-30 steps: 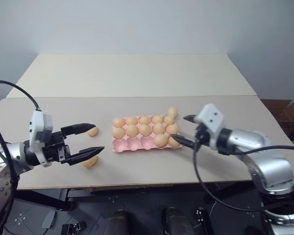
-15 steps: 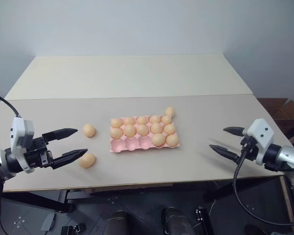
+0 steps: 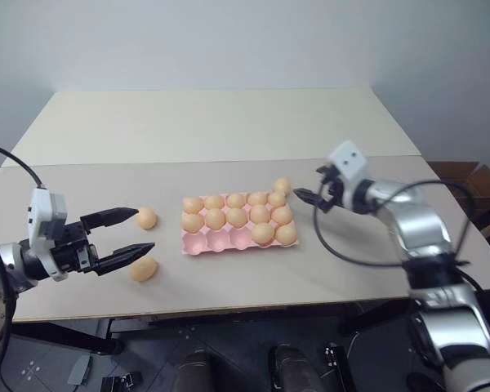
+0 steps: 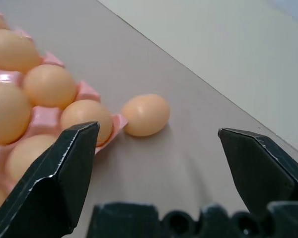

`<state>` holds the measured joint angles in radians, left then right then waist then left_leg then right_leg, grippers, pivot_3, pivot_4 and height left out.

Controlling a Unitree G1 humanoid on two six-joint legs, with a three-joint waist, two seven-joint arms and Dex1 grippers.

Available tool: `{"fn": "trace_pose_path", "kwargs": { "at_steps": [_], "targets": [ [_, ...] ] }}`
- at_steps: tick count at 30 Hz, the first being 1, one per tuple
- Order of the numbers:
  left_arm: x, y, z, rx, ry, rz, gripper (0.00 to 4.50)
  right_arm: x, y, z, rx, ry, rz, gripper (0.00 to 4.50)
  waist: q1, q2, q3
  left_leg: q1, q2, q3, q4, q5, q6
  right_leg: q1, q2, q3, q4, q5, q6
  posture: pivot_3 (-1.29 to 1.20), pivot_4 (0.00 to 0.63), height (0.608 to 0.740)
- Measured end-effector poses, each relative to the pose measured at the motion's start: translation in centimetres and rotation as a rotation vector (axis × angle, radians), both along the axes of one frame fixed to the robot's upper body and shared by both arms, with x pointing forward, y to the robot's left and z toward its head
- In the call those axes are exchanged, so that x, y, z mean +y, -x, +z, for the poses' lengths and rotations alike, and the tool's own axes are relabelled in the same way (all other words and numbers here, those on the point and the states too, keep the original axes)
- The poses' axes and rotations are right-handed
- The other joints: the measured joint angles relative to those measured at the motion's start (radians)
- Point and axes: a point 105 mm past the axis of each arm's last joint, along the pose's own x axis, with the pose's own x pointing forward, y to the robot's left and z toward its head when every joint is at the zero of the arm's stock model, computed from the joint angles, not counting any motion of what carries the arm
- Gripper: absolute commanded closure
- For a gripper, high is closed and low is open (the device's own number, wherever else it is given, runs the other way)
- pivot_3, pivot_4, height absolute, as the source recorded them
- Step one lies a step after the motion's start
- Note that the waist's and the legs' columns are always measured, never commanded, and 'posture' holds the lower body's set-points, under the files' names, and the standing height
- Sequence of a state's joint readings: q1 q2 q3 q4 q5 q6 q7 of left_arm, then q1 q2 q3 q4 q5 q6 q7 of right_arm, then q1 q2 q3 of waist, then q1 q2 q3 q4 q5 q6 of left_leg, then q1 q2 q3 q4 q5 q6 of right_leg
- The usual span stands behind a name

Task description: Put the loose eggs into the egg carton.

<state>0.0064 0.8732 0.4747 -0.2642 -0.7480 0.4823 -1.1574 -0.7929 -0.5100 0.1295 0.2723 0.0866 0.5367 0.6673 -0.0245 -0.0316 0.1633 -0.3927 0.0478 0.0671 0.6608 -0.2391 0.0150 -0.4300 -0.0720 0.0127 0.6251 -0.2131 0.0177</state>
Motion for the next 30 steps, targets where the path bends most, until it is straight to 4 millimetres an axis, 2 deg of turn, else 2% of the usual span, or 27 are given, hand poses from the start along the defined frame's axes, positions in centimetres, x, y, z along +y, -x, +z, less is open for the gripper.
{"fn": "trace_pose_path", "kwargs": {
  "at_steps": [2,4,10,14,18,21,25,30],
  "targets": [
    [0.0,0.0,-0.1,0.002,0.000,0.001,0.00,0.9,-1.3,-0.8,0.049,0.000,-0.039,0.01,0.003,0.000,0.000,-0.005,0.000,0.000,0.000,0.000,0.000,-0.005,-0.001,0.000,0.000,0.001,0.001,0.00,0.150,0.740],
    [0.0,0.0,-0.1,0.003,0.000,0.001,0.00,1.2,-1.8,-1.1,0.072,0.000,-0.054,0.01,0.007,0.000,0.000,-0.009,-0.001,0.000,0.000,0.000,0.000,-0.008,-0.001,0.000,0.000,0.001,0.002,0.00,0.150,0.740],
    [-0.1,0.0,-0.2,0.006,0.001,-0.004,0.00,3.8,-3.9,-2.1,0.144,-0.033,-0.147,0.01,-0.005,0.000,0.000,-0.008,-0.001,0.001,0.000,0.000,-0.001,-0.008,-0.001,0.000,0.001,0.002,0.002,0.00,0.150,0.740],
    [-0.2,0.0,-0.2,0.006,0.000,-0.007,0.00,4.1,-4.7,-2.4,0.164,-0.048,-0.208,0.01,-0.019,0.000,0.000,-0.007,-0.001,0.000,0.000,0.001,-0.001,-0.008,-0.001,0.000,0.002,0.002,0.001,0.00,0.150,0.740],
    [-0.2,0.0,-0.2,0.007,0.000,-0.006,0.00,3.7,-5.1,-2.9,0.172,-0.038,-0.253,0.01,-0.020,0.001,0.000,-0.007,-0.001,0.000,0.000,0.001,-0.001,-0.007,-0.001,0.000,0.002,0.002,0.001,0.00,0.150,0.740],
    [-0.2,0.0,-0.2,0.009,-0.001,-0.006,0.00,3.9,-5.1,-3.3,0.182,-0.039,-0.251,0.61,-0.021,0.001,0.000,-0.007,0.000,0.000,0.000,0.001,-0.001,-0.007,-0.001,0.000,0.002,0.002,0.002,0.00,0.150,0.740],
    [-0.3,0.0,-0.2,0.005,-0.005,-0.008,0.00,4.6,-5.1,-3.9,0.205,-0.037,-0.241,1.90,-0.022,0.001,0.000,-0.007,0.000,0.000,0.000,0.001,-0.001,-0.008,-0.001,0.000,0.002,0.003,0.002,0.00,0.150,0.740],
    [-0.3,0.0,-0.2,0.004,-0.006,-0.007,0.00,4.8,-5.2,-3.7,0.203,-0.056,-0.246,1.90,-0.022,0.001,0.000,-0.007,0.000,0.000,0.000,0.001,-0.001,-0.008,-0.001,0.000,0.002,0.003,0.002,0.00,0.150,0.740]
  ]
}}
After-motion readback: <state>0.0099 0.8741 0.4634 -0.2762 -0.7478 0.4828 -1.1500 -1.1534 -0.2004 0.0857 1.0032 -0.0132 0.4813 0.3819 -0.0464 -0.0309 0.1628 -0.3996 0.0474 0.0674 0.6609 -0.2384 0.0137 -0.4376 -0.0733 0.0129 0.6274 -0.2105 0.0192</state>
